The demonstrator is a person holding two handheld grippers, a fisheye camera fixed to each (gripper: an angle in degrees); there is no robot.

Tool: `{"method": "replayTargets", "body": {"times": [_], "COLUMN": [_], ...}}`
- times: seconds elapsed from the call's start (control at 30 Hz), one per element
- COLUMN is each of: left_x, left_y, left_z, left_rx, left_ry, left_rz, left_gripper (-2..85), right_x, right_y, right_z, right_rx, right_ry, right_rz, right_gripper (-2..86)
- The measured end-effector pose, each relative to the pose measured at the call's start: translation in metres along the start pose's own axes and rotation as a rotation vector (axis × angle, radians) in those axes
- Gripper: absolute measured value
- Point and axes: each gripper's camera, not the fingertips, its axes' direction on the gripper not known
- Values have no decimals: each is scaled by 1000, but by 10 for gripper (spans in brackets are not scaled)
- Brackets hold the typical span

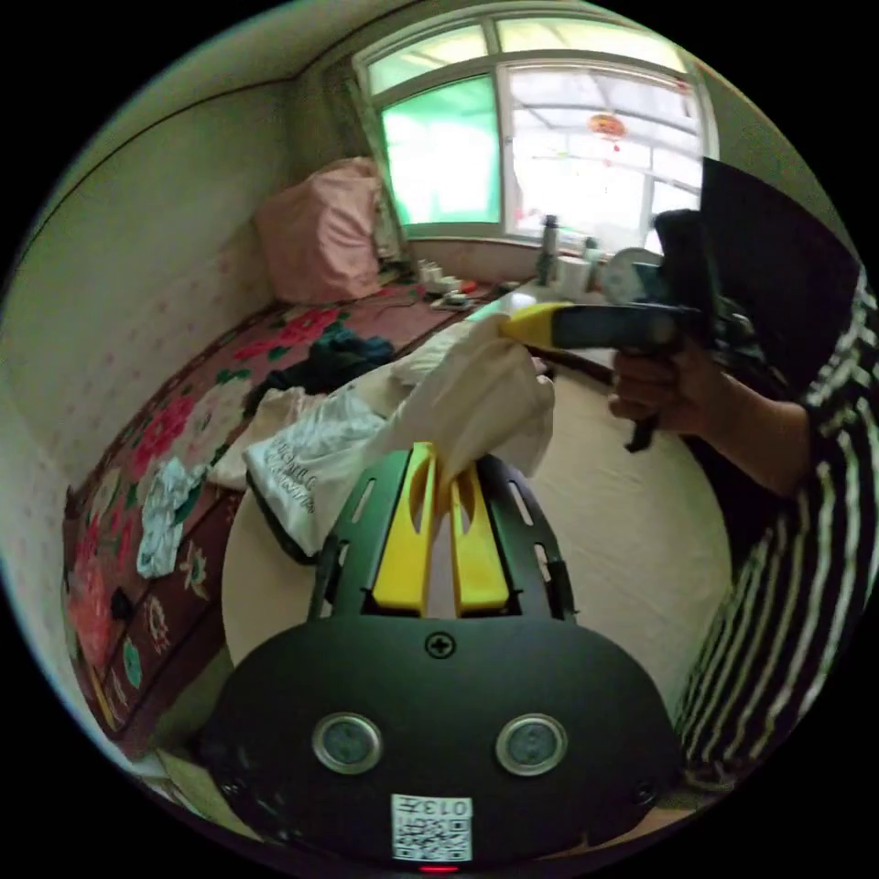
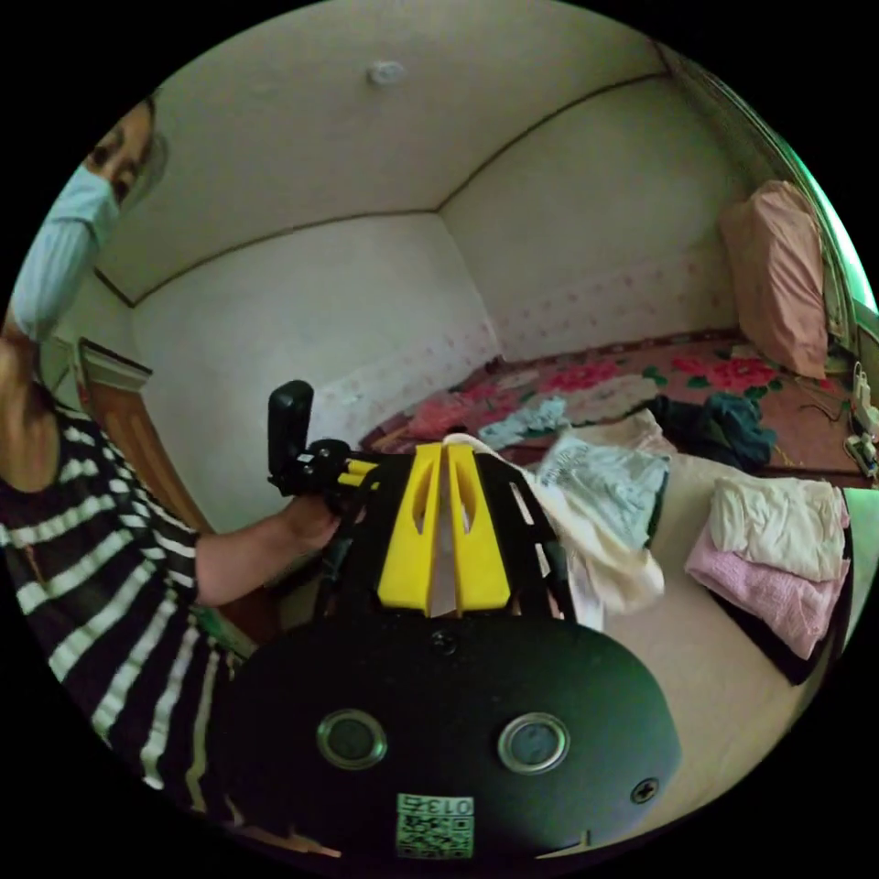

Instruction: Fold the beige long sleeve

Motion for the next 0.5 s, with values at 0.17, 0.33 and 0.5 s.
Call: {"method": "replayTargets", "body": {"times": [0.17, 0.33, 0.5], "left_x": [-4, -56, -68], "left_y": [19, 130, 236], "left_z": [-46, 55, 103], "left_rx": [-7, -72, 42], "left_ry": [341, 811, 967], "left_rz": [12, -467, -815], "left_gripper": [5, 11, 14], "right_x": [-32, -17, -26], "right_y": [-14, 8, 47], "right_z": [-43, -45, -79], "right_rx": [-29, -230, -295], "right_ry": [-88, 65, 220], "right_rz": [-14, 221, 359], "right_gripper": [10, 25, 82]}}
